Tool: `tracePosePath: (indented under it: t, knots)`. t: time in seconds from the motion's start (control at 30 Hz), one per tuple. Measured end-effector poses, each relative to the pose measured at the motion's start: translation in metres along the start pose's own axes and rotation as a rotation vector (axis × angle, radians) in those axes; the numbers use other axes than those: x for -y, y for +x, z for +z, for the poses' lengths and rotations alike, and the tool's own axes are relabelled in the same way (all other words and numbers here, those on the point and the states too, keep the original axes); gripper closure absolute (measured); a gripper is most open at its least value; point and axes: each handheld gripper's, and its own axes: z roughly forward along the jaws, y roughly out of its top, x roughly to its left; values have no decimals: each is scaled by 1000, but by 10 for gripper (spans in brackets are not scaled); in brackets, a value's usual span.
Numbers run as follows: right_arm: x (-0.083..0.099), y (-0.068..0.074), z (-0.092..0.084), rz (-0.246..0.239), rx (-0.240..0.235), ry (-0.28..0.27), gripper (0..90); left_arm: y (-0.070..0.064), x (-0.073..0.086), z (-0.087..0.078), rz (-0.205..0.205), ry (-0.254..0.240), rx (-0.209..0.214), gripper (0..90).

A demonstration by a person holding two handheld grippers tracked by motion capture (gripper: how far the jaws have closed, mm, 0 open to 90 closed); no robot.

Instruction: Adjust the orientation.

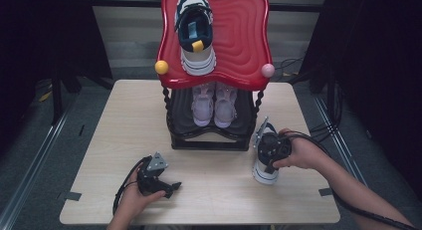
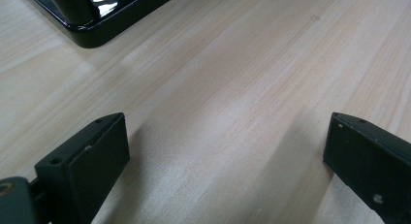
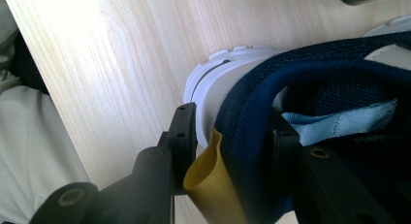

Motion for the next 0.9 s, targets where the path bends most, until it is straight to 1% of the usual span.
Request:
tracePosePath:
  t: [0.07,0.1,0.13,0.23,0.27,0.33,0.37,0.4,0.43,0.47,0.5,0.63,0.73,0.77,0.8,0.83,0.87,0.9]
  knots:
    - [0,2,0,13,0,11,614,0,0,0,0,0,0,21]
    - [0,0,1,-14,5,13,610,0,0,0,0,1,1,21]
    - [0,2,1,3,-1,12,603,0,0,0,0,1,1,21]
    - [0,3,0,19,6,21,598,0,0,0,0,1,1,21]
    - [1,1,0,-13,9,21,596,0,0,0,0,0,1,21]
    - [2,1,1,-22,3,11,587,0,0,0,0,1,1,21]
    - [3,1,3,-20,0,15,591,0,0,0,0,0,1,21]
    - [2,2,4,-6,-2,22,594,0,0,0,0,0,1,21]
    - [3,2,6,-17,-3,16,595,0,0,0,0,0,1,21]
    - [3,1,7,-26,-3,24,597,0,0,0,0,0,1,21]
    - [4,3,8,4,0,50,611,0,0,0,1,0,0,21]
    - [4,1,12,-39,1,22,642,0,0,0,1,0,0,21]
    - [5,2,12,-43,3,25,661,0,0,0,0,0,1,21]
    - [4,4,11,-29,1,30,670,0,0,0,0,0,1,21]
    - [4,4,11,-34,1,37,676,0,0,0,0,0,1,21]
    - [4,3,12,-52,5,33,683,0,0,0,1,0,0,21]
    - [4,6,11,-27,3,40,686,0,0,0,1,0,0,21]
    - [4,5,12,-50,8,29,689,0,0,0,1,0,1,21]
